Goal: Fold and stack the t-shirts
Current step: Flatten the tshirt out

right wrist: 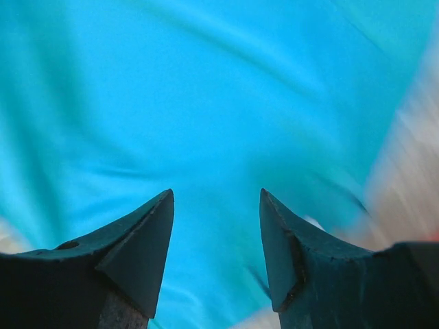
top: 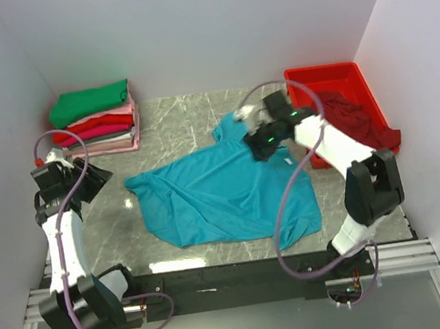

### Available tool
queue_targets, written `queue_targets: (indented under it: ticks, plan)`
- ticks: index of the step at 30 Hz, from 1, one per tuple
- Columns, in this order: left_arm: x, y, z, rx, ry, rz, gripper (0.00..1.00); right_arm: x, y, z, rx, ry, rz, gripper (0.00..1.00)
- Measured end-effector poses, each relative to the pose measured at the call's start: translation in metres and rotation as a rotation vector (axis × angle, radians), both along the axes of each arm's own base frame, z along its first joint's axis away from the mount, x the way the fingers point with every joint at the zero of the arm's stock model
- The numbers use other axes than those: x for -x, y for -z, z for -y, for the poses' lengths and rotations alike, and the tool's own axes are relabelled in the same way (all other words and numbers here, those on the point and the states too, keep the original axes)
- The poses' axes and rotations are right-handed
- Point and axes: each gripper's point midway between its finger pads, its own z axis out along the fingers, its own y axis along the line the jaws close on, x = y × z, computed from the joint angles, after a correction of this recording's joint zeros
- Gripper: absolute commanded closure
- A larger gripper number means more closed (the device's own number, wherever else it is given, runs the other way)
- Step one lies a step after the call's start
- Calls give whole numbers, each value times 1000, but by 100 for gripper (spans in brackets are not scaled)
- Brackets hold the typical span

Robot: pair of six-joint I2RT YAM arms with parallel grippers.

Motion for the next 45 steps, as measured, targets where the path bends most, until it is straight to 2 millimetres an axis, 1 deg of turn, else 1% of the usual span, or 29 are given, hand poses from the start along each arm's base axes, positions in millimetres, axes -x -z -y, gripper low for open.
queue_targets:
  ticks: [2, 4, 6, 7, 9, 10, 11, 14, 15, 18, 24, 28, 29, 30, 32, 33, 34, 36, 39, 41, 43, 45]
  plan:
    - [3, -13, 1, -31, 8, 48, 39, 31, -12, -51, -24, -197, 35, 40]
    - [8, -24, 2, -64, 8, 99, 37, 70, -15, -101, -49, -392, 47, 40]
    - [14, -28, 3, -81, 1, 120, 36, 113, -9, -143, -63, -556, 23, 41]
    - [16, -31, 2, -93, -6, 130, 36, 132, -4, -161, -58, -618, 11, 42]
    - [18, -38, -1, -118, -24, 153, 36, 161, 8, -189, -32, -690, -28, 44]
    - [19, -41, -2, -129, -35, 163, 35, 170, 14, -204, -22, -706, -42, 46]
    - [20, -43, -3, -137, -42, 167, 35, 174, 21, -217, -6, -702, -56, 46]
    - [24, -48, -10, -170, -83, 183, 34, 173, 41, -251, 25, -650, -85, 46]
    - [25, -50, -12, -182, -97, 188, 34, 172, 47, -259, 28, -627, -92, 46]
    - [29, -58, -18, -211, -137, 211, 33, 167, 58, -272, 42, -562, -114, 46]
    - [38, -73, -24, -258, -189, 264, 32, 153, 68, -297, 50, -486, -101, 46]
    - [39, -74, -25, -264, -198, 266, 32, 157, 83, -298, 81, -479, -121, 48]
    - [39, -74, -25, -264, -199, 264, 32, 159, 87, -297, 91, -480, -127, 50]
    - [39, -74, -25, -264, -200, 264, 32, 161, 91, -297, 100, -481, -133, 58]
    - [39, -74, -26, -267, -204, 263, 32, 164, 97, -298, 114, -487, -137, 68]
    - [39, -74, -27, -267, -206, 263, 32, 165, 96, -299, 111, -485, -136, 80]
    - [39, -74, -27, -268, -206, 264, 32, 165, 94, -301, 109, -491, -133, 86]
    - [40, -75, -27, -269, -208, 266, 32, 167, 95, -301, 112, -494, -134, 96]
    - [40, -76, -27, -271, -210, 269, 32, 168, 94, -300, 117, -499, -132, 100]
    - [40, -76, -27, -273, -212, 269, 32, 169, 88, -298, 117, -504, -128, 100]
    - [40, -76, -28, -273, -214, 268, 32, 169, 75, -297, 105, -515, -113, 100]
    - [40, -76, -28, -273, -214, 269, 32, 171, 53, -298, 76, -534, -89, 100]
